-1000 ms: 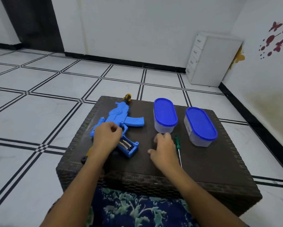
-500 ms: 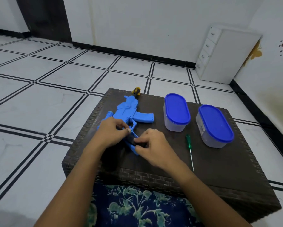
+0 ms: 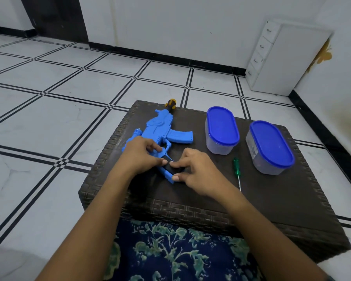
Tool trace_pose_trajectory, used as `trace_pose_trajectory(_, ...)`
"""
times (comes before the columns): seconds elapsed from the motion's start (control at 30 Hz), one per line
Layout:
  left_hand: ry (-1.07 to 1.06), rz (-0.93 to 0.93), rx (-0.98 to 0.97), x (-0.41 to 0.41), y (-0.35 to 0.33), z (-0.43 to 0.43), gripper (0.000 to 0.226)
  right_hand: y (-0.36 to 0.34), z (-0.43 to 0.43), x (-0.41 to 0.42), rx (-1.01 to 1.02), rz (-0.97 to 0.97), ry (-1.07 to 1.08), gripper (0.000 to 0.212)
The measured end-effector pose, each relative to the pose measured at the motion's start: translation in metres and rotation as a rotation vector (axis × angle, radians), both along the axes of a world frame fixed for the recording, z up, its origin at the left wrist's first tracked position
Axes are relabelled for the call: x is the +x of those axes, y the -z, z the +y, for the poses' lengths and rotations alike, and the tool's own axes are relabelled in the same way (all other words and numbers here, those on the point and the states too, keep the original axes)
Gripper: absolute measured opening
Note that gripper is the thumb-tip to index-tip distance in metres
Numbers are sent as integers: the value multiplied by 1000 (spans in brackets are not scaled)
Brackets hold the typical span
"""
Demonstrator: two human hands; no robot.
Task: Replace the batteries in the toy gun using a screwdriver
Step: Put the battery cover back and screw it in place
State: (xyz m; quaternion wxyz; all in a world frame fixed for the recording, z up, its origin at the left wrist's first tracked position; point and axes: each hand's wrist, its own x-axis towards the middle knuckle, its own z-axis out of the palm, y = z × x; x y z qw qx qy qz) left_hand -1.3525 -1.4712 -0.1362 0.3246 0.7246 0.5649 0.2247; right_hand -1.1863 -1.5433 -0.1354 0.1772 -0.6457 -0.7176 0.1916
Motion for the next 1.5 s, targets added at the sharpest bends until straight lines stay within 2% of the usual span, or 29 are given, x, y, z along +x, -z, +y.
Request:
trace_pose_trajectory(0.07,-3,14,8,2,-1,0,39,3,-2,-2,87,-199,-25,33)
trace_pose_trajectory(0.13,-12,13,-4,5,-1,0,40,9,-3,-2,115,-245,12,30)
trace_pose_trajectory(0.17,-23,5,-16,6,-1,0,40,10,-2,0,84,-169,32,33)
trace_pose_trajectory(0.3,-61,-21,-96,7,-2,3,42,5,-1,23,-95,417,69,40)
trace_pose_trajectory(0.33,-66,-23,-113,7,-2,5,42,6,-2,26,-115,484,74,40)
trace_pose_trajectory(0.5,-53,-36,-136,5,-1,8,42,15,-4,17,12,359,159,26)
trace_pose_trajectory(0.63,-44,-38,-142,4,0,8,41,20,-2,14,102,245,143,19)
trace_pose_trajectory(0.83,-38,-38,-126,2,-1,6,41,19,-4,21,20,419,130,23)
trace_pose_trajectory(1.07,-3,-28,-120,0,0,5,40,27,-1,18,82,383,136,20)
trace_pose_trajectory(1.2,8,-41,-127,0,0,6,39,29,-3,18,120,309,116,12)
trace_pose_trajectory(1.33,9,-46,-141,-1,1,8,40,32,-2,21,94,383,122,12)
trace_pose_trajectory(1.5,22,-48,-145,-2,2,8,40,30,-6,20,31,488,133,21)
